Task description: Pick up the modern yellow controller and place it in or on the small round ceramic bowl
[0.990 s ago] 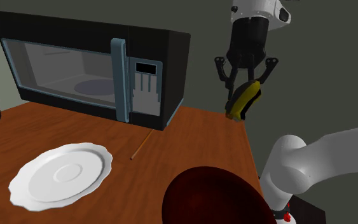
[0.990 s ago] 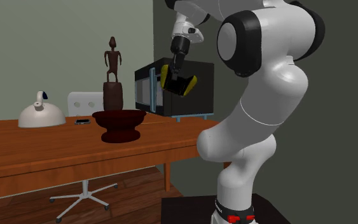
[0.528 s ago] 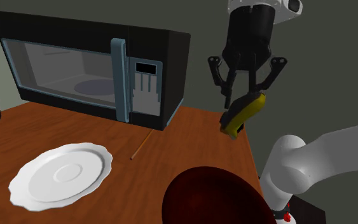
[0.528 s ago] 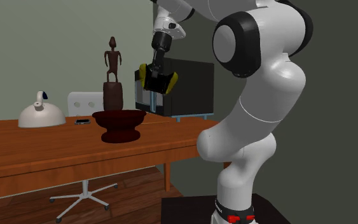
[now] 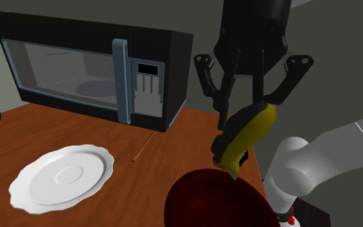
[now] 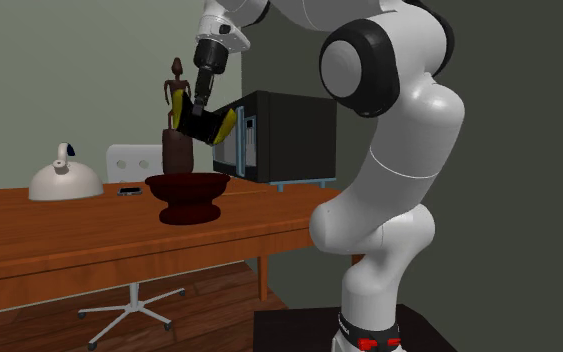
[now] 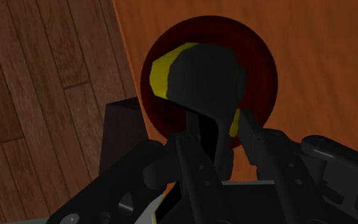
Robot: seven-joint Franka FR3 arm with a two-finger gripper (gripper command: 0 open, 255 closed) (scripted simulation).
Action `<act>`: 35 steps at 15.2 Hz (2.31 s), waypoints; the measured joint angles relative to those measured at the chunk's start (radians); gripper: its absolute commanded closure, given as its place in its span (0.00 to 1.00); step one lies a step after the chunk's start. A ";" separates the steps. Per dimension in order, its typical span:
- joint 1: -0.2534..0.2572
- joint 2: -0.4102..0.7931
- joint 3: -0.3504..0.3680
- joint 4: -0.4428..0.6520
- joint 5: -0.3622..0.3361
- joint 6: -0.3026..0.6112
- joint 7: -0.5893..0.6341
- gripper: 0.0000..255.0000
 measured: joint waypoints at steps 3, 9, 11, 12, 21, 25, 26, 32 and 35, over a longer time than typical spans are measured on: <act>-0.012 0.027 0.069 0.026 0.019 0.038 0.051 1.00; 0.001 -0.023 0.079 -0.088 0.036 0.100 0.017 1.00; 0.006 -0.038 0.081 -0.121 0.042 0.118 0.007 1.00; 0.008 -0.045 0.083 -0.137 0.045 0.126 0.002 1.00; 0.022 -0.088 0.095 -0.245 0.063 0.187 -0.034 1.00; 0.022 -0.088 0.095 -0.246 0.064 0.188 -0.034 0.00; 0.022 -0.089 0.095 -0.246 0.064 0.188 -0.034 0.00; 0.018 -0.079 0.093 -0.226 0.059 0.178 -0.030 0.00; 0.007 -0.044 0.064 -0.141 0.035 0.119 -0.016 0.00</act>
